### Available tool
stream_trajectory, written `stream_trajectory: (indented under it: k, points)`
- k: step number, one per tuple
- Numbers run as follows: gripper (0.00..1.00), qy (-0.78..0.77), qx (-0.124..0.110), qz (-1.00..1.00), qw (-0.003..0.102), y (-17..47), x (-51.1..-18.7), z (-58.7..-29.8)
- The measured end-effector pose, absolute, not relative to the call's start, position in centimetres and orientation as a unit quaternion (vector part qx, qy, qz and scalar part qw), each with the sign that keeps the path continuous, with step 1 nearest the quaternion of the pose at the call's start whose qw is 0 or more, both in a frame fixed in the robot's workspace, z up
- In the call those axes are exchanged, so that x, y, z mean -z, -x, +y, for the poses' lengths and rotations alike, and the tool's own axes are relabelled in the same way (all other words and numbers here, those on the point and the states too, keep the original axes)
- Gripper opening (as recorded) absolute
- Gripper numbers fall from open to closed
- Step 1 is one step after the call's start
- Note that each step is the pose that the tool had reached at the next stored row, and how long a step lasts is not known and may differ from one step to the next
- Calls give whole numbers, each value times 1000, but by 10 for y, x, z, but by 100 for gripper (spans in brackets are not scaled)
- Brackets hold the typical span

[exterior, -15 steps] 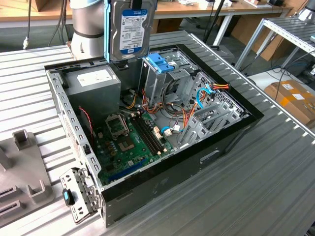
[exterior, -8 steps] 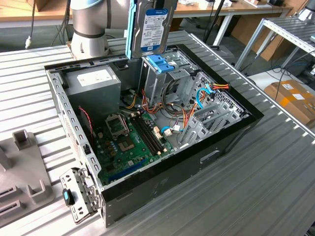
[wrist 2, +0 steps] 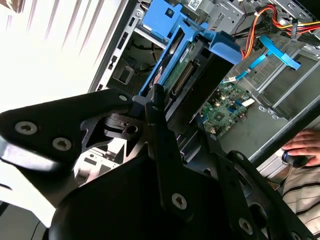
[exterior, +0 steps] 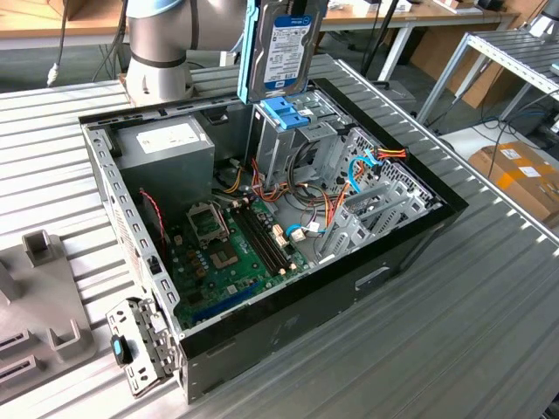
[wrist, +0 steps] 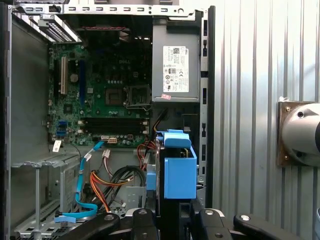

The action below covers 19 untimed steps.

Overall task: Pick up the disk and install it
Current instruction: 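Pick up the disk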

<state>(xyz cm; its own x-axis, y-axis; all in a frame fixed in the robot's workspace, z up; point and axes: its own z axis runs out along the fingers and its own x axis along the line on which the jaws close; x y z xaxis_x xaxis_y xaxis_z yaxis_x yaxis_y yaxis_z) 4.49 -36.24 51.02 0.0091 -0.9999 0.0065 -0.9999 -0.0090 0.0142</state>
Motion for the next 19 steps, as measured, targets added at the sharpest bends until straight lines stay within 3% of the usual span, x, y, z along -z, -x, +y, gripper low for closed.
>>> stream_trajectory:
  k: [12, 19]
  points:
    - [35, -710, 3, -704, 7, -48, -510, -363]
    - [35, -710, 3, -704, 7, -84, -510, -362]
